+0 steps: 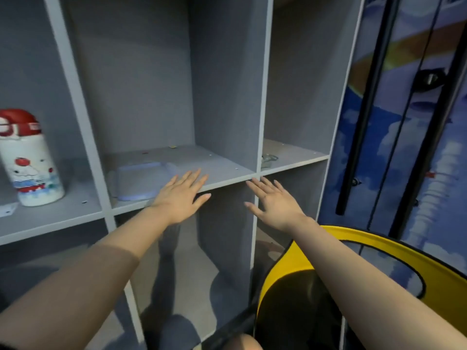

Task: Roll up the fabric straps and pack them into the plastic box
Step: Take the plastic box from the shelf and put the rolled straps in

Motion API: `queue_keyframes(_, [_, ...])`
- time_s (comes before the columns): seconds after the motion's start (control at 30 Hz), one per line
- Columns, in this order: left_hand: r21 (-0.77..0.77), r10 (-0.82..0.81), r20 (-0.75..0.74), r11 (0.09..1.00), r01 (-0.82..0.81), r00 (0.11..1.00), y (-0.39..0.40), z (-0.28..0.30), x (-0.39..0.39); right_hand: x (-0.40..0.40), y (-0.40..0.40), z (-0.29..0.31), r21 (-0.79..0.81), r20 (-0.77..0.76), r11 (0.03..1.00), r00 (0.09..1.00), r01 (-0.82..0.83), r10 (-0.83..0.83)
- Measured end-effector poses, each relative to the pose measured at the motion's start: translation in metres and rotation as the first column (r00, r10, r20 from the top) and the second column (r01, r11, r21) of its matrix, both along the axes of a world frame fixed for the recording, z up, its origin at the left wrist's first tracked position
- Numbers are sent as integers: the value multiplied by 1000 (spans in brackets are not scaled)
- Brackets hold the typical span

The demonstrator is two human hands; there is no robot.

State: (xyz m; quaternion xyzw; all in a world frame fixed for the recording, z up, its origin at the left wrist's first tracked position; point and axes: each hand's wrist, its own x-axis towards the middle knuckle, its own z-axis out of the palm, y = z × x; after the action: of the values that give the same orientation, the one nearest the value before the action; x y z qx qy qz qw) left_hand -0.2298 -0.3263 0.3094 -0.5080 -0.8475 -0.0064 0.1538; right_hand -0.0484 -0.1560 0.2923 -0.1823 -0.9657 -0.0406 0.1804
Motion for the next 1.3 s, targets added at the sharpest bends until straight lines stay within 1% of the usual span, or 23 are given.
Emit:
queue_keyframes(0.17, [-41, 129, -11, 991, -130, 992, -37, 11, -39, -60, -25, 14, -30, 23, 996, 996, -81, 82])
queue_keyframes(0.23, [-62, 181, 22, 982, -179, 983, -49, 12, -51, -80, -32, 16, -47, 50, 993, 993, -105, 107])
queue_keyframes(0.33, [-99, 278, 125, 959, -267, 952, -62, 13, -66, -111, -45, 19, -62, 74, 987, 986, -145, 149])
queue_keyframes(0.43, [-155, 323, 159, 941, -300, 933, -63, 10, -73, -142, -58, 16, -67, 89, 979, 976, -193, 199])
queue_keyframes(0.53, [-252, 355, 103, 913, -320, 929, -60, 5, -74, -164, -67, 9, -76, 130, 972, 965, -221, 229])
queue_keyframes(0.6, [-269, 345, 59, 909, -318, 937, -61, 2, -76, -172, -70, 3, -65, 162, 971, 958, -230, 237])
queue_keyframes(0.7, [-232, 290, -25, 929, -288, 957, -63, 2, -80, -178, -72, -5, -72, 154, 970, 958, -232, 241])
queue_keyframes(0.8, [-201, 256, -88, 942, -268, 963, -65, 1, -81, -178, -71, -7, -69, 61, 969, 968, -238, 242])
queue_keyframes(0.93, [-115, 160, -143, 977, -177, 977, -71, -4, -83, -168, -70, -5, 24, -72, 981, 979, -191, 193])
queue_keyframes(1.07, [-54, 69, -90, 996, -74, 994, -77, -8, -85, -151, -60, -7, 100, -113, 982, 979, -160, 171])
queue_keyframes(1.13, [10, 74, -27, 997, -73, 997, -79, -9, -83, -138, -50, -12, 104, -163, 984, 973, -145, 161])
queue_keyframes(1.23, [137, 95, 122, 984, -112, 988, -74, -10, -77, -116, -33, -22, 84, -223, 990, 967, -110, 126])
queue_keyframes(1.3, [172, 68, 148, 981, -93, 987, -67, -11, -72, -100, -24, -26, 65, -230, 993, 967, -98, 111])
